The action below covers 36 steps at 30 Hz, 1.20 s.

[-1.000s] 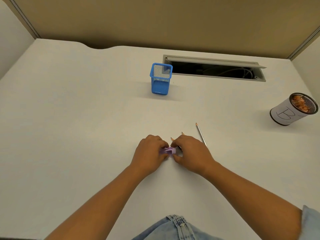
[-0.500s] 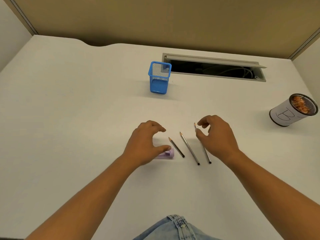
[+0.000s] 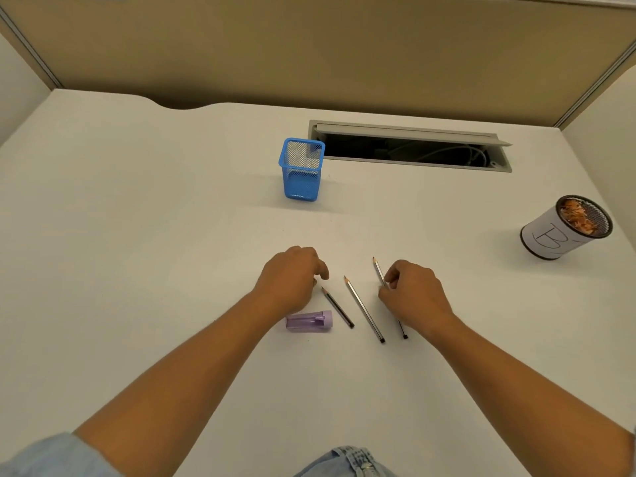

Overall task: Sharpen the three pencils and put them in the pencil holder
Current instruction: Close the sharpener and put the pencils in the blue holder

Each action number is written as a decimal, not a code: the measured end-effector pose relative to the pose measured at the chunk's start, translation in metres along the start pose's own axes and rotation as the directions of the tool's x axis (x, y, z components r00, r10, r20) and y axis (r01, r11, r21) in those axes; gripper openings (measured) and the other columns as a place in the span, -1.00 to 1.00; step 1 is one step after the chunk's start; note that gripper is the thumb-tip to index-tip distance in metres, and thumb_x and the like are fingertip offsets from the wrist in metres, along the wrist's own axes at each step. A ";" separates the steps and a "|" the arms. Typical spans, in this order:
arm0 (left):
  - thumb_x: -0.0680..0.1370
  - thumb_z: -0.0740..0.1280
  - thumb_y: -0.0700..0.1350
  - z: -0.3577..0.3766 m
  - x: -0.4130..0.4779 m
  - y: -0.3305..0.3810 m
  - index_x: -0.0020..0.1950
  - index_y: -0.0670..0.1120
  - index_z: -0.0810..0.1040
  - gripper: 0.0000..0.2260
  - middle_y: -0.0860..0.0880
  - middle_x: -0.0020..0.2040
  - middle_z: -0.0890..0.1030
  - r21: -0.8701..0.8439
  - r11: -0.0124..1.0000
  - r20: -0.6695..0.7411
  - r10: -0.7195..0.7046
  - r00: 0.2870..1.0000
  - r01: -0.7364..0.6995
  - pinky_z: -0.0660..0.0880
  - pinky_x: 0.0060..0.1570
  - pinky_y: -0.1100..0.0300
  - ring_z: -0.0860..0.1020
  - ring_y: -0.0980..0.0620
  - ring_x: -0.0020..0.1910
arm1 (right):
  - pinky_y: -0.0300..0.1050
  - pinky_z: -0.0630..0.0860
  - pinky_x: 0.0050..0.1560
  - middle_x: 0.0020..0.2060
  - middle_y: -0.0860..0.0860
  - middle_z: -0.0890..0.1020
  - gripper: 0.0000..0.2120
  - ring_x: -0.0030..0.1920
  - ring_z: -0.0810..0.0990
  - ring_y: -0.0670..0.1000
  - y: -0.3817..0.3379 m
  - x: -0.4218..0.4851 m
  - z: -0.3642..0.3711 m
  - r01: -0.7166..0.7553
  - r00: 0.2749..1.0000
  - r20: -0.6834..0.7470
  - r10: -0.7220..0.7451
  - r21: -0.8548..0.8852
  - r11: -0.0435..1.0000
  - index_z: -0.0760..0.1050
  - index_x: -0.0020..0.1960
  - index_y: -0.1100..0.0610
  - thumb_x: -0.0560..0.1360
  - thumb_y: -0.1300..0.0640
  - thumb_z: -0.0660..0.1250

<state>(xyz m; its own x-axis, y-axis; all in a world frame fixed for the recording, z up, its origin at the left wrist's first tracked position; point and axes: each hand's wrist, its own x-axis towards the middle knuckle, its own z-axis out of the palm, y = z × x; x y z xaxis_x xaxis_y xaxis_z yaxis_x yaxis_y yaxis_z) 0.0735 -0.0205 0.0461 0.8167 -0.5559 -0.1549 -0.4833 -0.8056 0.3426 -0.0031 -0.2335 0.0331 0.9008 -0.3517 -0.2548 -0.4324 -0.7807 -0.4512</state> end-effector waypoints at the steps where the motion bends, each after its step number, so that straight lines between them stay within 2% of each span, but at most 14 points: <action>1: 0.56 0.34 -0.23 -0.001 0.002 -0.002 0.12 0.09 0.64 -0.75 0.05 0.11 0.58 0.015 1.000 0.017 0.011 1.000 -0.011 0.39 -0.09 0.20 0.51 0.01 0.10 | -0.04 0.57 -0.13 -0.18 -0.01 0.63 -0.90 -0.13 0.60 0.07 0.001 0.000 0.000 0.000 1.000 0.000 0.000 -0.003 1.000 0.54 -0.06 0.10 0.43 0.13 0.37; 4: 0.56 0.36 -0.18 -0.004 0.005 -0.005 0.15 0.09 0.63 -0.77 0.05 0.14 0.57 0.019 0.999 0.086 0.048 0.995 -0.049 0.37 -0.10 0.20 0.51 0.00 0.12 | -0.07 0.56 -0.18 -0.18 -0.03 0.62 -0.94 -0.16 0.61 0.04 0.001 -0.004 0.001 0.016 1.000 0.002 -0.016 -0.005 1.000 0.55 -0.11 0.06 0.42 0.11 0.37; 7: 0.54 0.40 -0.15 -0.006 0.009 -0.005 0.16 0.08 0.63 -0.77 0.05 0.15 0.54 -0.004 0.997 0.136 0.072 0.988 -0.072 0.37 -0.11 0.20 0.50 0.01 0.12 | -0.14 0.47 -0.27 -0.19 -0.09 0.58 -0.95 -0.21 0.59 0.00 -0.002 -0.010 0.005 0.055 0.998 0.001 -0.055 -0.058 0.997 0.54 -0.18 -0.04 0.40 0.00 0.37; 10: 0.52 0.43 -0.08 -0.006 0.012 -0.004 0.17 0.08 0.63 -0.77 0.05 0.14 0.54 0.000 0.995 0.165 0.095 0.982 -0.096 0.41 -0.09 0.19 0.50 0.01 0.12 | -0.14 0.46 -0.24 -0.15 -0.10 0.58 -0.89 -0.17 0.59 0.01 -0.007 -0.017 0.014 0.111 0.994 0.012 -0.110 -0.116 0.987 0.55 -0.13 -0.05 0.40 -0.06 0.39; 14: 0.51 0.44 -0.04 -0.003 0.014 0.002 0.16 0.08 0.64 -0.78 0.05 0.12 0.54 0.041 0.986 0.181 0.149 0.972 -0.159 0.40 -0.12 0.19 0.50 0.02 0.08 | -0.11 0.57 -0.17 -0.14 -0.08 0.63 -0.85 -0.15 0.63 0.02 -0.016 -0.018 0.022 0.137 0.990 0.032 -0.134 -0.130 0.982 0.58 -0.09 -0.03 0.39 -0.06 0.40; 17: 0.50 0.44 -0.04 -0.001 0.015 0.007 0.10 0.08 0.66 -0.81 0.05 0.08 0.56 0.075 0.977 0.169 0.183 0.968 -0.198 0.41 -0.14 0.17 0.51 0.01 0.04 | -0.13 0.54 -0.23 -0.17 -0.06 0.64 -0.85 -0.19 0.60 0.04 -0.023 -0.015 0.027 0.149 0.989 0.027 -0.147 -0.151 0.977 0.58 -0.08 -0.01 0.40 -0.04 0.38; 21: 0.50 0.44 -0.05 0.002 0.015 0.011 0.02 0.06 0.70 -0.88 0.03 0.03 0.58 0.115 0.963 0.170 0.223 0.960 -0.244 0.40 -0.19 0.17 0.52 0.00 -0.02 | -0.13 0.56 -0.25 -0.23 -0.03 0.66 -0.89 -0.24 0.60 0.04 -0.030 -0.012 0.030 0.130 0.991 0.033 -0.127 -0.145 0.981 0.61 -0.12 0.03 0.40 0.05 0.35; 24: 0.49 0.44 -0.05 0.001 0.017 0.008 -0.07 0.05 0.69 -0.94 0.03 0.01 0.57 0.152 0.952 0.154 0.242 0.958 -0.265 0.38 -0.20 0.17 0.51 0.00 -0.05 | -0.13 0.56 -0.27 -0.27 -0.03 0.66 -0.89 -0.26 0.61 0.05 -0.035 -0.009 0.025 0.116 0.993 0.034 -0.112 -0.156 0.981 0.62 -0.20 0.03 0.36 0.03 0.35; 29: 0.50 0.43 -0.07 -0.005 0.020 0.002 -0.05 0.05 0.67 -0.95 0.03 0.01 0.56 0.150 0.954 0.128 0.242 0.962 -0.260 0.35 -0.21 0.17 0.49 0.00 -0.05 | -0.13 0.57 -0.37 -0.41 -0.11 0.61 -0.93 -0.37 0.58 -0.06 -0.043 -0.004 0.005 0.067 0.997 -0.048 -0.068 -0.012 0.998 0.52 -0.33 -0.02 0.27 0.00 0.37; 31: 0.52 0.42 -0.06 -0.012 0.022 -0.001 -0.02 0.06 0.66 -0.94 0.05 0.02 0.58 0.145 0.956 0.127 0.237 0.963 -0.255 0.40 -0.18 0.16 0.50 0.00 -0.03 | -0.13 0.57 -0.38 -0.41 -0.13 0.61 -0.92 -0.38 0.58 -0.11 -0.048 -0.001 -0.007 0.082 0.994 -0.080 -0.077 0.067 0.994 0.51 -0.32 -0.04 0.27 0.00 0.40; 33: 0.54 0.40 -0.05 -0.024 0.022 -0.005 0.00 0.06 0.64 -0.93 0.05 0.01 0.61 0.137 0.963 0.136 0.214 0.967 -0.232 0.48 -0.11 0.11 0.53 0.00 -0.01 | -0.14 0.58 -0.32 -0.38 -0.15 0.64 -0.91 -0.34 0.60 -0.13 -0.054 0.004 -0.022 0.105 0.989 -0.125 -0.085 0.168 0.980 0.53 -0.24 -0.07 0.28 0.02 0.42; 36: 0.54 0.40 -0.02 -0.052 0.019 -0.013 0.00 0.10 0.64 -0.93 0.08 -0.04 0.62 0.063 0.988 0.081 0.135 0.988 -0.140 0.51 -0.09 0.11 0.55 0.03 -0.05 | -0.18 0.57 -0.24 -0.36 -0.13 0.67 -0.76 -0.35 0.62 -0.14 -0.064 0.014 -0.047 0.158 0.978 -0.183 -0.102 0.324 0.933 0.56 -0.03 -0.07 0.33 0.12 0.44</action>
<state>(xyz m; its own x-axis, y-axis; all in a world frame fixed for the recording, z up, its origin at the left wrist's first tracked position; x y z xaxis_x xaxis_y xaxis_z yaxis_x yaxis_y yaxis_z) 0.1115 -0.0103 0.0867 0.7159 -0.6743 -0.1813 -0.6120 -0.7309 0.3021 0.0385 -0.2127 0.0982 0.9321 -0.3592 -0.0468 -0.2744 -0.6159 -0.7385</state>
